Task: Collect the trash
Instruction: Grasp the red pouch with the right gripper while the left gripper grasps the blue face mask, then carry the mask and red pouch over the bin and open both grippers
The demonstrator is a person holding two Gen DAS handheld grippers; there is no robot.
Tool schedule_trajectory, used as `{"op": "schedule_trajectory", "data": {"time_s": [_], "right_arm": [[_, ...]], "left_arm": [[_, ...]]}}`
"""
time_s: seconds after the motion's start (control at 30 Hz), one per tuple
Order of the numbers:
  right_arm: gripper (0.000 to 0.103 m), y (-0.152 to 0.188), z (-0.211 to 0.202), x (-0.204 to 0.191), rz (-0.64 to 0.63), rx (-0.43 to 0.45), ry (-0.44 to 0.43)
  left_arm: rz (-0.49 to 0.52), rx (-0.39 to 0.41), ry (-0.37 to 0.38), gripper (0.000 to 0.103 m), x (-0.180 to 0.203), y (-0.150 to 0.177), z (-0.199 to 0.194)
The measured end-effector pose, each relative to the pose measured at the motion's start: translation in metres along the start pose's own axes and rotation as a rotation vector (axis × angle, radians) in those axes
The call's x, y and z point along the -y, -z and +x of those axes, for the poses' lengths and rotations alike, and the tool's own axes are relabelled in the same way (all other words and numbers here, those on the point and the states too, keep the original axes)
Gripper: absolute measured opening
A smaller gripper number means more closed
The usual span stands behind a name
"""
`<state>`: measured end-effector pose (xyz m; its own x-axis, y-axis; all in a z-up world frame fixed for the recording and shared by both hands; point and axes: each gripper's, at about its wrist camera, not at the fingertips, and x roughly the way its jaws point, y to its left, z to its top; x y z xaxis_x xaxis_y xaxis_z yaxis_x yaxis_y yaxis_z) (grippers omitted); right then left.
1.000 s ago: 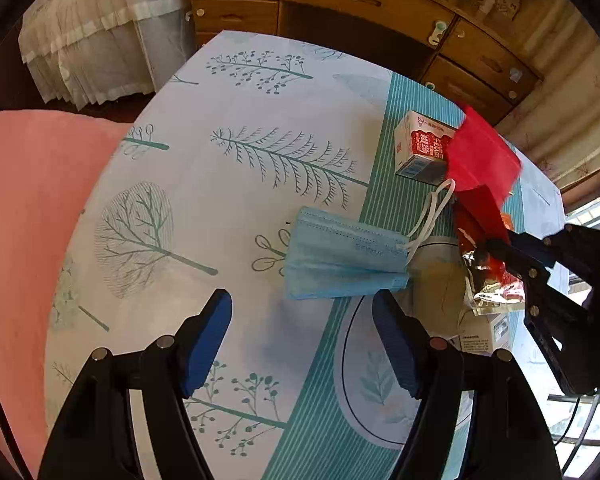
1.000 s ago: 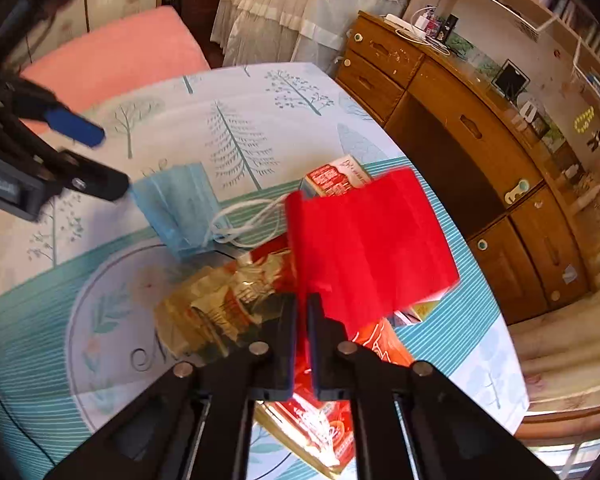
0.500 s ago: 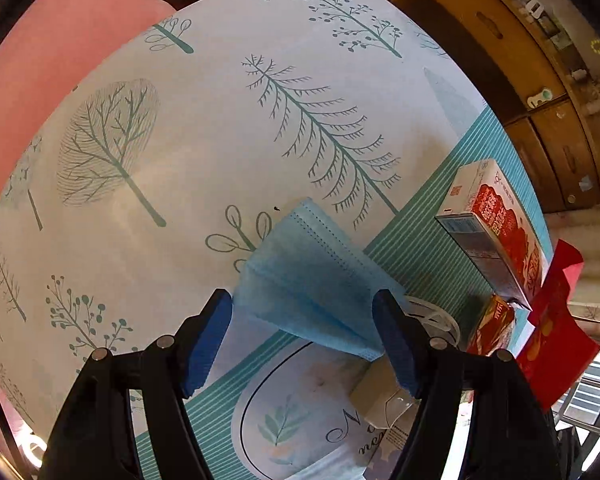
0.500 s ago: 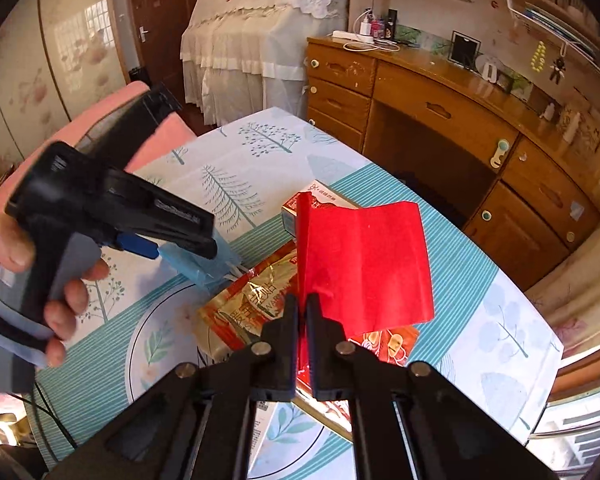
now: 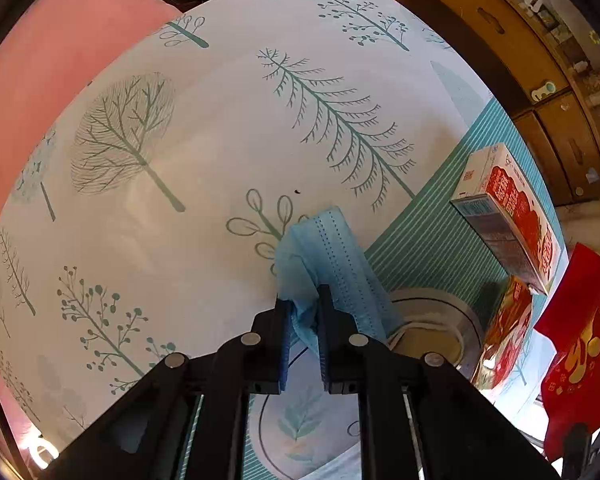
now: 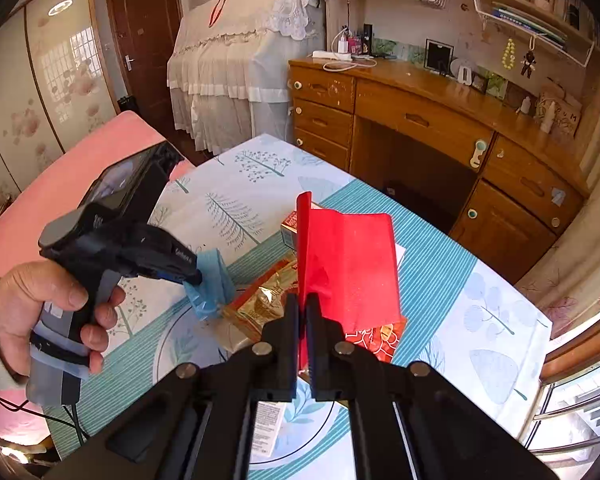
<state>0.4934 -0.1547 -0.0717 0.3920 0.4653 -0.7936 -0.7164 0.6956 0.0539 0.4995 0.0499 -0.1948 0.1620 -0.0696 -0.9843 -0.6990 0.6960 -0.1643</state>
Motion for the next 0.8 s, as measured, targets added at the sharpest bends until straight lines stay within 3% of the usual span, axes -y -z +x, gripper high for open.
{"op": "schedule_trajectory", "data": {"time_s": [0.13,0.47,0.8], "right_arm": [[0.003,0.0,-0.022,-0.011,0.026,0.026,0.002],[0.003,0.031,-0.074,-0.069,0.192,0.016,-0.055],[0.002,0.095,-0.145,-0.203,0.348,0.024,-0.069]], "left_arm": [[0.031,0.003,0.025,0.009,-0.019,0.023,-0.017],[0.257,0.067,0.118,0.009,-0.076,0.081,-0.106],[0.526,0.136,0.245,0.009,-0.182,0.165,-0.193]]}}
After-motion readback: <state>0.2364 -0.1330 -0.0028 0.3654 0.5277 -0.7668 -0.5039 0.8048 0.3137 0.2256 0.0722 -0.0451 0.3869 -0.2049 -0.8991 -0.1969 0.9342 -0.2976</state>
